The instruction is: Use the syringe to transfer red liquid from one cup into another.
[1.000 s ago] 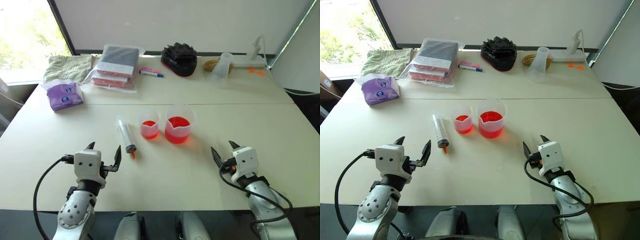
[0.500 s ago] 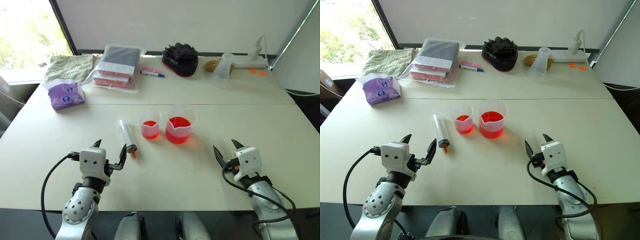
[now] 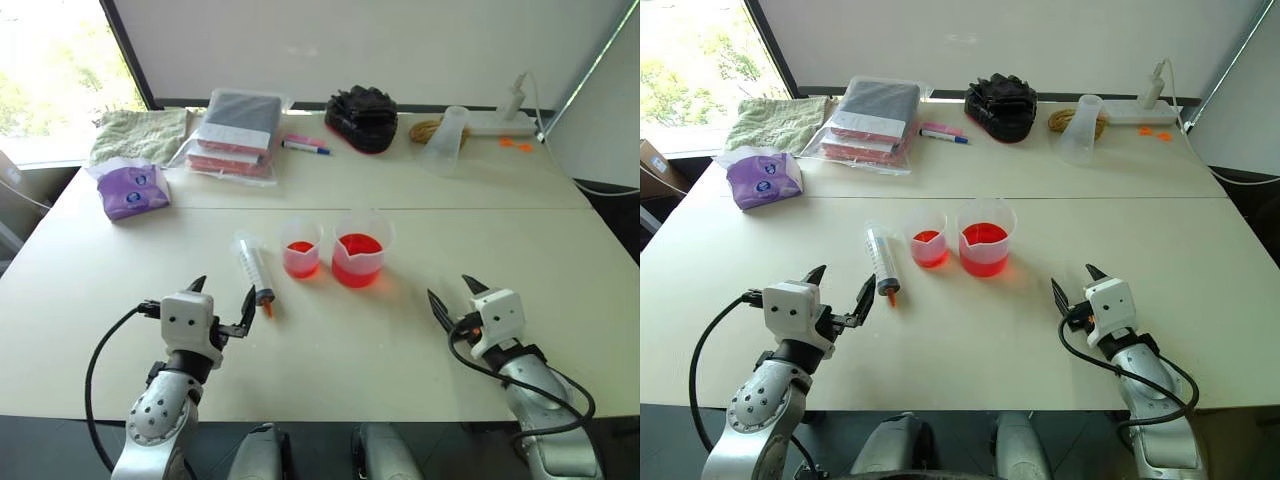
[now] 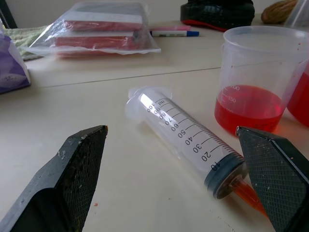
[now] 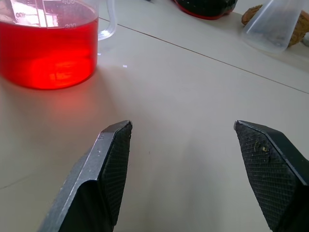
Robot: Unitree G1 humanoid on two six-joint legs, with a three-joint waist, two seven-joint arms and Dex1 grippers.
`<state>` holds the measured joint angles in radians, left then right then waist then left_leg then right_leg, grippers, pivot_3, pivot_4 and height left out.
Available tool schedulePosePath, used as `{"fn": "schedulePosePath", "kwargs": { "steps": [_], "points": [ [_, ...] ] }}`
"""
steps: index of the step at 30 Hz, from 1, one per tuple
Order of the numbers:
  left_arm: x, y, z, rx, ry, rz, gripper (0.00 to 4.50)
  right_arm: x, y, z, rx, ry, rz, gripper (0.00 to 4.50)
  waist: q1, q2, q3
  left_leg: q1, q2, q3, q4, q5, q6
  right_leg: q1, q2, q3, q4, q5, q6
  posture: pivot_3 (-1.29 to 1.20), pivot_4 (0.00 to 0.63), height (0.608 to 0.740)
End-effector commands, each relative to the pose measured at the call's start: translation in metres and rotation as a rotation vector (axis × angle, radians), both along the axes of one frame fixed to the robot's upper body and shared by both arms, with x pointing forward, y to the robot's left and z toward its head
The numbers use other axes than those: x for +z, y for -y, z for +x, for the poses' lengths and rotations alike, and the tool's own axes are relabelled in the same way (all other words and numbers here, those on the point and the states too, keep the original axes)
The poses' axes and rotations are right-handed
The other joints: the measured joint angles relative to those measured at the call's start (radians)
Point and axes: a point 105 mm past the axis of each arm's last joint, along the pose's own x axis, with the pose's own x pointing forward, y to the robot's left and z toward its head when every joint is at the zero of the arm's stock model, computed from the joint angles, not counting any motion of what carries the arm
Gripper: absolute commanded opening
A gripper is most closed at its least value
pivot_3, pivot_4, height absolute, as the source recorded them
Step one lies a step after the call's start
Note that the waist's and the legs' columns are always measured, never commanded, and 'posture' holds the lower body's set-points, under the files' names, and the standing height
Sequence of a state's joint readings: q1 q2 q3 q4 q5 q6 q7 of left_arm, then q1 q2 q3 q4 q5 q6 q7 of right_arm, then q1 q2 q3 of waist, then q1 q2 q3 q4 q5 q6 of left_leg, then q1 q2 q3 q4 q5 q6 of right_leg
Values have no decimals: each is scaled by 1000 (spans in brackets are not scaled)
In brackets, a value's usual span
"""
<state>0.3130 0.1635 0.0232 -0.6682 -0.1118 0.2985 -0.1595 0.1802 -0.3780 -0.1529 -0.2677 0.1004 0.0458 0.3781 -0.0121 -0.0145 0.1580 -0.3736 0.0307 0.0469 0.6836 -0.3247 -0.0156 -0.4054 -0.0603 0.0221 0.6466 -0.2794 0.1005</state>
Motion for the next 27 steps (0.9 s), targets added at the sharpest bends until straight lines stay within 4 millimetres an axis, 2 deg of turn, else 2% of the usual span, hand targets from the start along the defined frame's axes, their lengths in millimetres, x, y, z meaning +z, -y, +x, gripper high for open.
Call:
{"fn": "schedulePosePath", "kwargs": {
  "steps": [1, 3, 6, 8, 11, 14, 17, 20, 23, 27],
  "points": [
    [8, -3, 1, -26, 19, -2, 4468, 11, -2, 3, 41, 20, 8, 3486, 0, 0, 0, 0, 0, 0, 0, 0, 0, 0, 0, 0, 0, 0, 0, 0, 150, 740],
    [8, -4, 2, -53, 5, -23, 4468, 11, -3, 4, 70, 3, 10, 3486, 0, 0, 0, 0, 0, 0, 0, 0, 0, 0, 0, 0, 0, 0, 0, 0, 150, 740],
    [15, -19, 13, -117, -87, -253, 4468, 20, -12, 9, 231, -54, -4, 3486, 0, 0, 0, 0, 0, 0, 0, 0, 0, 0, 0, 0, 0, 0, 0, 0, 150, 740],
    [22, -21, 16, -214, -130, -315, 4468, 24, -17, 10, 332, -112, -15, 3486, 0, 0, 0, 0, 0, -1, 0, 0, 0, 0, 0, 0, 1, 1, 1, 0, 150, 740],
    [37, -32, 18, -400, -211, -246, 4468, 44, -15, 21, 455, -224, -27, 3486, -3, 1, 1, 1, 0, -1, 0, 0, 0, 0, 0, -1, 1, 1, 2, 0, 150, 740],
    [51, -46, 20, -487, -267, -208, 4468, 67, -9, 30, 521, -278, -51, 3486, -3, 1, 1, 1, 0, -1, 0, 0, 0, 0, 1, -1, 1, 1, 2, 0, 150, 740],
    [65, -59, 27, -500, -304, -227, 4468, 83, -4, 33, 567, -334, -77, 3486, 3, 1, 2, 0, 0, -1, 0, 0, 0, 0, 2, -2, 0, 1, 2, 0, 150, 740],
    [81, -68, 47, -438, -338, -273, 4468, 106, -2, 36, 612, -354, -54, 3486, 8, -1, 3, -1, 0, -3, 0, 0, 0, 0, 0, -2, 0, 1, 2, 0, 150, 740],
    [97, -67, 70, -396, -382, -355, 4468, 131, 2, 44, 618, -325, -82, 3486, 5, -2, 3, -1, -1, -2, 0, 0, 0, 0, -1, -2, 0, 2, 3, 0, 150, 740],
    [98, -64, 94, -277, -489, -392, 4468, 154, -2, 51, 631, -274, -112, 3486, -2, -1, 3, -1, -1, -2, 0, 0, 0, 0, -1, -2, 0, 2, 3, 0, 150, 740]
  ]
}}
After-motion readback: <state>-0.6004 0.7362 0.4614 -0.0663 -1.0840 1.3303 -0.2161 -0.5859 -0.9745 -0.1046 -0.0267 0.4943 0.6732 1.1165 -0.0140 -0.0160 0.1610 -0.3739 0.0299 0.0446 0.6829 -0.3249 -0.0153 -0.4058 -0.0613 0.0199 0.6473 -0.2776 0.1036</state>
